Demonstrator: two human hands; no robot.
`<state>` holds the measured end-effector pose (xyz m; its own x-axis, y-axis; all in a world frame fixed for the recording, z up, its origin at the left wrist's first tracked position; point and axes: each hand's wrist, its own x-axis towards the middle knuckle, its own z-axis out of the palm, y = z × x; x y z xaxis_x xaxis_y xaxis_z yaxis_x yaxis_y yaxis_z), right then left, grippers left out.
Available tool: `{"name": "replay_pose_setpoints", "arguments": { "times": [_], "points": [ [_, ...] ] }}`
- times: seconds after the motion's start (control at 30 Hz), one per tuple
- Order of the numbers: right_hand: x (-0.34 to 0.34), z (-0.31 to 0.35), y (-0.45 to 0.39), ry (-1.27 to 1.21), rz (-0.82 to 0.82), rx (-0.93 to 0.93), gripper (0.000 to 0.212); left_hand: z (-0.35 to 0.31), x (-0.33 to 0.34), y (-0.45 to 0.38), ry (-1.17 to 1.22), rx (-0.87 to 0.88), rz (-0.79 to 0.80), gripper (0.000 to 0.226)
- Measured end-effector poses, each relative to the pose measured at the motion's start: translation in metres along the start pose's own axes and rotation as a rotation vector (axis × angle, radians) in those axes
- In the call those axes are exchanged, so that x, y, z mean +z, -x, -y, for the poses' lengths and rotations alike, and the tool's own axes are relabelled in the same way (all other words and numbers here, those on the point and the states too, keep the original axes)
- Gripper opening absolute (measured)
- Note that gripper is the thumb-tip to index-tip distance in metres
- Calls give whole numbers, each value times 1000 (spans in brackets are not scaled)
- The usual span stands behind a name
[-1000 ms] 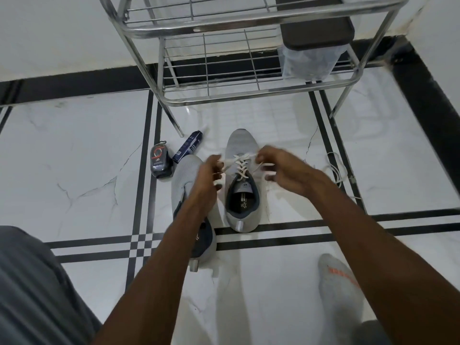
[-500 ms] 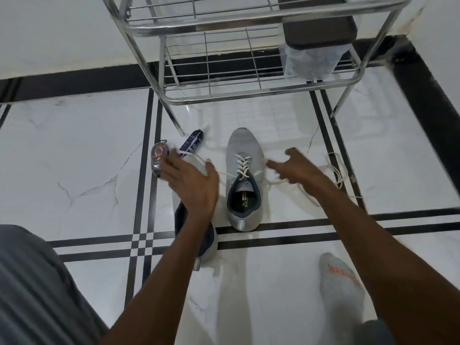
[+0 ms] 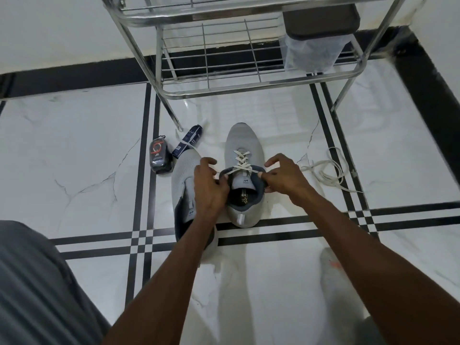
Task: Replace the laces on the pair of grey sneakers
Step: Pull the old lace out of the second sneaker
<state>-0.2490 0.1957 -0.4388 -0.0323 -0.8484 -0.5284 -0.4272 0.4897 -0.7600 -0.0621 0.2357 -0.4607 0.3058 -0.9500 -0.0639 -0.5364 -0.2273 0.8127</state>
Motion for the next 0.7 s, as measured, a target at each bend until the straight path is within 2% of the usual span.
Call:
{"name": "replay_pose_setpoints", "arguments": {
  "times": [0.1, 0.2, 0.3, 0.4, 0.47, 0.57, 0.6, 0.63, 0.7],
  "points": [
    [2, 1, -2, 115, 2, -107, 11, -7, 8, 8, -165, 198, 31, 32],
    [-2, 11, -2, 255, 37, -185, 9, -17, 17, 3, -371, 398, 70, 32],
    [-2, 19, -1, 381, 45, -242, 9, -19, 21, -8, -471, 467, 87, 20],
    [-1, 23, -1, 378, 55, -233, 9, -17, 25, -16, -590, 541, 64, 14],
    [-2, 21, -1, 345, 64, -197, 12, -18, 23, -14, -543, 489, 16, 12],
    [-3, 20, -1, 330, 27, -173, 13, -14, 9, -18, -102, 43, -351, 9],
    [-3, 21, -1, 339, 19, -177, 12, -10, 4, -20, -20, -33, -410, 9],
    [-4, 21, -1, 348, 16, -181, 11, -8, 0, -21, -22, -33, -393, 14],
    [-6, 20, 0, 370, 25, -191, 8, -11, 0, -17, -116, 120, -206, 25]
  ]
}}
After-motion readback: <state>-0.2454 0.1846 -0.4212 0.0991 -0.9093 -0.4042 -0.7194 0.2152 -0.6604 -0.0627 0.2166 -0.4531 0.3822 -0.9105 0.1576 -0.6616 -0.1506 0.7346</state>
